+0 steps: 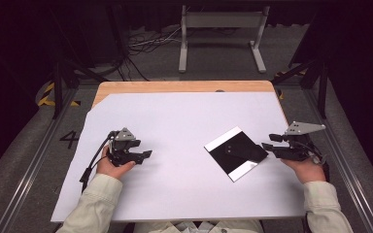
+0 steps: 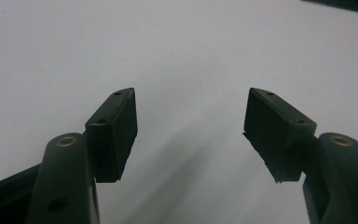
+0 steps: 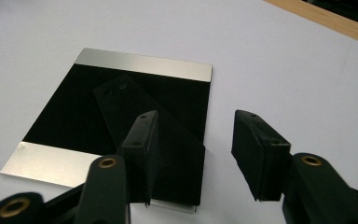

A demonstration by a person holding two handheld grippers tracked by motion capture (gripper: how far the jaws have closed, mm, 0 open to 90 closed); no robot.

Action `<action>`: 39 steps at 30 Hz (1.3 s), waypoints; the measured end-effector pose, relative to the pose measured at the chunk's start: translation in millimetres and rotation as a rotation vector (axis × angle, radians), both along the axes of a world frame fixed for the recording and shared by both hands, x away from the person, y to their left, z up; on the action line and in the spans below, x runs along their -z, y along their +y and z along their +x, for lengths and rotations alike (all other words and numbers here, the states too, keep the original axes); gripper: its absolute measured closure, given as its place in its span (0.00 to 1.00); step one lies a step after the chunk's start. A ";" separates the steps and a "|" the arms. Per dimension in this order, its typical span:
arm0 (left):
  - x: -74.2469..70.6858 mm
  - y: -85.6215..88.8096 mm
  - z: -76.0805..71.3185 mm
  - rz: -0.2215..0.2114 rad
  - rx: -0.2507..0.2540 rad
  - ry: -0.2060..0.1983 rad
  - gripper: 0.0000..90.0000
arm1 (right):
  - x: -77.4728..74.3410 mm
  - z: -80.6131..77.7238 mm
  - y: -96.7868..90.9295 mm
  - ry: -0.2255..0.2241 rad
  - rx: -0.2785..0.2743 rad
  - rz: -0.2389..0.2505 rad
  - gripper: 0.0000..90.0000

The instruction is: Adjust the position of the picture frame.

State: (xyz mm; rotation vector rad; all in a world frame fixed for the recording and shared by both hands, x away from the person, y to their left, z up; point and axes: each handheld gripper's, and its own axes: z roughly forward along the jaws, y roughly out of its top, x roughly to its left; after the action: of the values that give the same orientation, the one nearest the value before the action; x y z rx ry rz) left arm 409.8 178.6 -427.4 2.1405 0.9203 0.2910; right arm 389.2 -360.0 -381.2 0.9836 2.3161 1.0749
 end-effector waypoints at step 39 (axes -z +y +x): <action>1.8 -3.1 2.3 0.006 0.005 0.060 0.37 | 20.2 8.0 -9.2 0.195 0.134 -0.088 0.99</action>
State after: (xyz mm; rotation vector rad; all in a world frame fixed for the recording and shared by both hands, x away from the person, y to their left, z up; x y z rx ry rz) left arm 412.2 175.5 -429.2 2.1668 0.9492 0.2288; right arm 397.2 -369.2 -401.4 1.2383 2.3865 0.8505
